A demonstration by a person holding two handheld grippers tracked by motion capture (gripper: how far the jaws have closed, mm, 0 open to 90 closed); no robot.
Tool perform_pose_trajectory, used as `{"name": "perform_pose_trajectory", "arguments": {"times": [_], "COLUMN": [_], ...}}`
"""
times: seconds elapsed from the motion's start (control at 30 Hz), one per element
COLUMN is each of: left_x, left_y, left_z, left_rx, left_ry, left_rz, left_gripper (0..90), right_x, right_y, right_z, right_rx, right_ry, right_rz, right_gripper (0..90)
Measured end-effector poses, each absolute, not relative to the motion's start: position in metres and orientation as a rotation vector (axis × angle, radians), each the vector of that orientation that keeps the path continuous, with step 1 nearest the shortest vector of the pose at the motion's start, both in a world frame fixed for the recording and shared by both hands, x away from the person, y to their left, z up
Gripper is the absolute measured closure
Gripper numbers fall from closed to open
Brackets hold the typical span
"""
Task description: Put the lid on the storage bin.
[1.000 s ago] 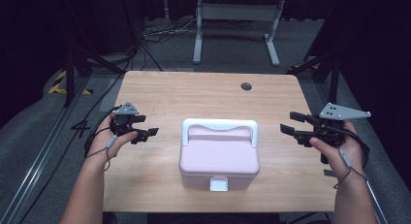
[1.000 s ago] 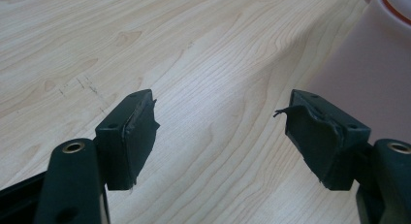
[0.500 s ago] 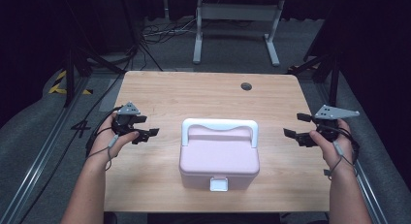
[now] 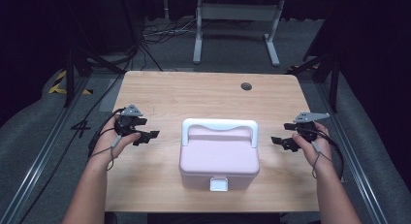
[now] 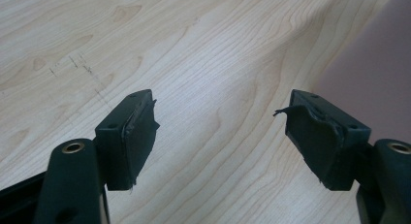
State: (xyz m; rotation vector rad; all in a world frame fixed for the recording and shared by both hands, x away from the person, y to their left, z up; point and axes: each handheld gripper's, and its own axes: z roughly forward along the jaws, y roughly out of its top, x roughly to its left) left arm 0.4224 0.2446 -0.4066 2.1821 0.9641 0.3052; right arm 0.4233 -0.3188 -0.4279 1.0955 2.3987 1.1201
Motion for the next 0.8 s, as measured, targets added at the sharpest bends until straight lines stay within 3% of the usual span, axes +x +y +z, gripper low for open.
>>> {"name": "perform_pose_trajectory", "arguments": {"times": [0.8], "left_x": [0.431], "left_y": [0.236], "left_z": [-0.418], "left_rx": [2.223], "left_ry": [0.954], "left_rz": [0.263], "left_gripper": [26.2], "right_x": [0.427], "right_y": [-0.309], "right_z": [-0.462], "right_rx": [1.129], "right_ry": [2.375], "right_rz": [1.080], "right_gripper": [15.6]}}
